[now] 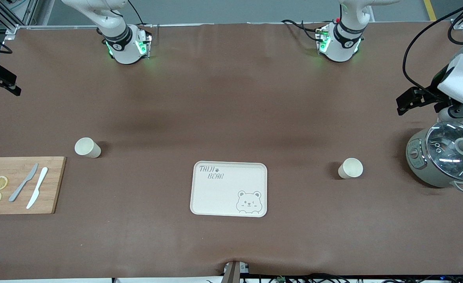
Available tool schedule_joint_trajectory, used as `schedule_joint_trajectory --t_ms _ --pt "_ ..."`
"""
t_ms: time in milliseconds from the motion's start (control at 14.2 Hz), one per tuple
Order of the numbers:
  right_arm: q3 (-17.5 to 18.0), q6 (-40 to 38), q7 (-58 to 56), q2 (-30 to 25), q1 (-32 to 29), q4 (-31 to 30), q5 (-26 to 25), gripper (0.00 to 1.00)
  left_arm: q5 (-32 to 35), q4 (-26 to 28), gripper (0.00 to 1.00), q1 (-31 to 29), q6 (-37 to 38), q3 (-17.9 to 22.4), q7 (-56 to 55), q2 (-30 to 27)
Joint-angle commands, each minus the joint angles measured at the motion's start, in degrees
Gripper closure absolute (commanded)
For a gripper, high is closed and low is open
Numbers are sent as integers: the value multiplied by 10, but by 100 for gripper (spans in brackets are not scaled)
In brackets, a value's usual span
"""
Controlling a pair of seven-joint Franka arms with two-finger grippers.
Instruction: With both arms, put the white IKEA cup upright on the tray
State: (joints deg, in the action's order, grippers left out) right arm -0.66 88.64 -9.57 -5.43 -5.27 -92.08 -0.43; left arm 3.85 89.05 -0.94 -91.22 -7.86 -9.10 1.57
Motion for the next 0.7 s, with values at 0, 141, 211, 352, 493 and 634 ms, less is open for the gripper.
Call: schedule_joint_trajectory --t_ms 0,141,211,352,493,634 --pt "4 -4 -4 9 -9 15 2 0 17 -14 0 -6 10 -4 0 6" --pt "4 -4 -4 9 -9 15 2 0 17 -15 0 -2 10 -4 -4 6" --pt "4 -4 -4 9 -9 15 2 0 17 -20 0 -2 10 -3 -4 7" --pt "4 -4 -4 9 -10 15 3 0 18 -22 0 0 10 -3 -5 10" --pt "4 -3 -4 9 -10 16 2 0 18 -25 0 0 10 -4 -5 10" --pt "5 0 -4 14 -9 21 3 0 18 -26 0 -2 10 -3 -3 10"
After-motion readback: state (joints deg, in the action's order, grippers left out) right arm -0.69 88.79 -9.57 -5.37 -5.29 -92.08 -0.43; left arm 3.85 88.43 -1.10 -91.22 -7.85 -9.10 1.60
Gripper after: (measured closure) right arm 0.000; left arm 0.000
